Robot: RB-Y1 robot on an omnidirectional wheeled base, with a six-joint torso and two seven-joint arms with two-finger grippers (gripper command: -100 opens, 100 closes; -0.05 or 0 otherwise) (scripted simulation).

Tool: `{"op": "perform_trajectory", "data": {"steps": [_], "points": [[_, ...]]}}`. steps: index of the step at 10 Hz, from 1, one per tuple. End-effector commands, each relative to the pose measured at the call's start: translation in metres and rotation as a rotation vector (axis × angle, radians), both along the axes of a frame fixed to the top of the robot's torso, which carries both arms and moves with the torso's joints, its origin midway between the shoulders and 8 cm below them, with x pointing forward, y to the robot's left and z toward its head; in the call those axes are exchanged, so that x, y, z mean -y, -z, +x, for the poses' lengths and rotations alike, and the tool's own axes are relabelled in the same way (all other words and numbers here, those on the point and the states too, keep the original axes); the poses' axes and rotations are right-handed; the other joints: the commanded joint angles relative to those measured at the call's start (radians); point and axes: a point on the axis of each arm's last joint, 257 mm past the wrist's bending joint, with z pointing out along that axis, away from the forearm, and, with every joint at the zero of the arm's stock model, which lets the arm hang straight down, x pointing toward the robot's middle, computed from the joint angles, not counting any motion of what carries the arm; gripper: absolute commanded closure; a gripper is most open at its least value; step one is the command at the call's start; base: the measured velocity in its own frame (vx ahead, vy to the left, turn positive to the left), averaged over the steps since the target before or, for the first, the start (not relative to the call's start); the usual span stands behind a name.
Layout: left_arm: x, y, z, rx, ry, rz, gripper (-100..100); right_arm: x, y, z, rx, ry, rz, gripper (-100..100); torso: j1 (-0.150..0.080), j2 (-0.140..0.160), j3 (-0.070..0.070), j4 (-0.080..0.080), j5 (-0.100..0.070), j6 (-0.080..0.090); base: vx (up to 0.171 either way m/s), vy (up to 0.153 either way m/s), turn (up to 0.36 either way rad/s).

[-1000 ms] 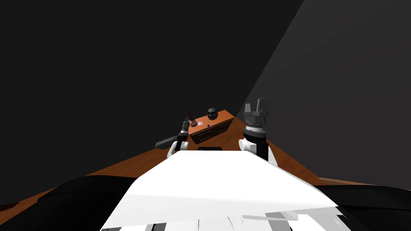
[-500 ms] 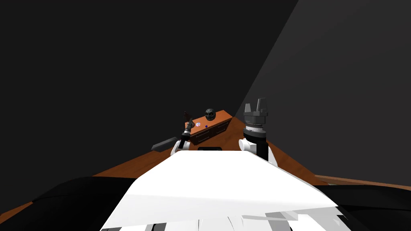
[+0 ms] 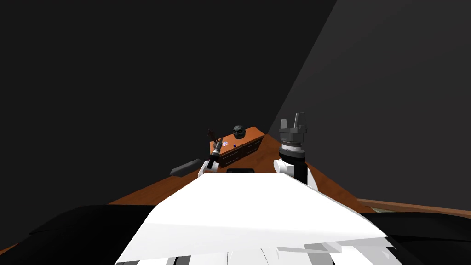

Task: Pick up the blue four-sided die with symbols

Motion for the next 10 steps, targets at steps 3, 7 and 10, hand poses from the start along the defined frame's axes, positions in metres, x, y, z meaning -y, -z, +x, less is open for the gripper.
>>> {"op": "perform_trajectory", "data": {"steps": [3,7,10], "points": [[0.007,0.042,0.008,-0.092,0.014,0.067,-100,0.000,0.000,0.000,0.000,0.000,0.000,0,0.000,0.000,0.000,0.000,0.000,0.000,0.048,-0.055,-0.049],[0.007,0.090,0.008,-0.197,0.023,0.129,-100,0.000,0.000,0.000,0.000,0.000,0.000,0,-0.002,-0.002,-0.001,0.000,0.000,0.000,0.055,-0.062,-0.051],[0.006,0.129,0.007,-0.283,0.036,0.194,-100,0.000,0.000,0.000,0.000,0.000,0.000,0,-0.002,-0.001,0.000,0.000,-0.001,0.000,0.049,-0.063,-0.050]]}}
